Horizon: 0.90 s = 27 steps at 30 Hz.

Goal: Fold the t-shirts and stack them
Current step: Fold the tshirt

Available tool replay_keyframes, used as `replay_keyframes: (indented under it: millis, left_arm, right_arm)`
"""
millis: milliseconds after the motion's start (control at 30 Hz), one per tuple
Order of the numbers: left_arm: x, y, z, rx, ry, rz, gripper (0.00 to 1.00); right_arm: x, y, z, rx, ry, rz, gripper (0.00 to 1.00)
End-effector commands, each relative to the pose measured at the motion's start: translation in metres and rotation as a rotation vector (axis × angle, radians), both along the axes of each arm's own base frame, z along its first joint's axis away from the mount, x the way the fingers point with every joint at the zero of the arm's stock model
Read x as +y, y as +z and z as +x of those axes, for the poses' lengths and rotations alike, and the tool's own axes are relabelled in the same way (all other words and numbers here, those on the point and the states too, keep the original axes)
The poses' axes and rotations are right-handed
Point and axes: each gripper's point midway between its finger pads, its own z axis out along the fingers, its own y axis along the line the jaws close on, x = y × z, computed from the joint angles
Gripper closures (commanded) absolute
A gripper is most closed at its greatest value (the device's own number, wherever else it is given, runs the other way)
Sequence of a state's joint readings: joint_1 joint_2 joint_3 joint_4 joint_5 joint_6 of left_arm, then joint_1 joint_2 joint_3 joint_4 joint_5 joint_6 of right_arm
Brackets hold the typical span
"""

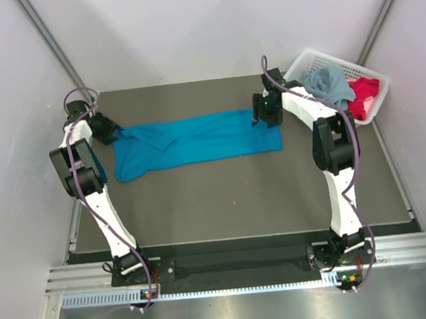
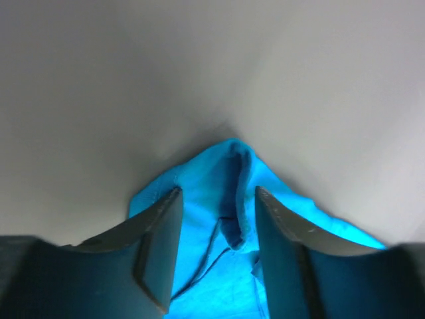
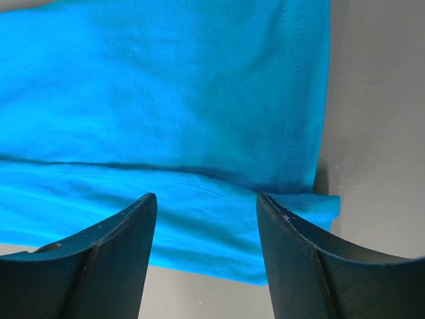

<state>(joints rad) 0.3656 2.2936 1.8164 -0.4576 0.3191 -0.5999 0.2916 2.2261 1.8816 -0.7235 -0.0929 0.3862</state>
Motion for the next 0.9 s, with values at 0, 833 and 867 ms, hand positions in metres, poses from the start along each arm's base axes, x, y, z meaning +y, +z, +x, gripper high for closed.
replay_keyframes:
  millis: [0,833,867]
  left_arm:
    - [0.010,0.031,-0.003,-0.014,0.026,0.049,0.46]
    - [-0.077,0.041,-0.026,0.049,-0.074,-0.003,0.44]
    - [-0.078,0.039,-0.024,0.051,-0.075,-0.004,0.44]
  right_arm:
    - [0.004,0.015,0.016,-0.061,0.018,0.013,0.38]
    - [0.014,0.024,0.014,-0.075,0.048,0.034,0.34]
    - [0.013,0.024,0.014,-0.075,0.047,0.034,0.34]
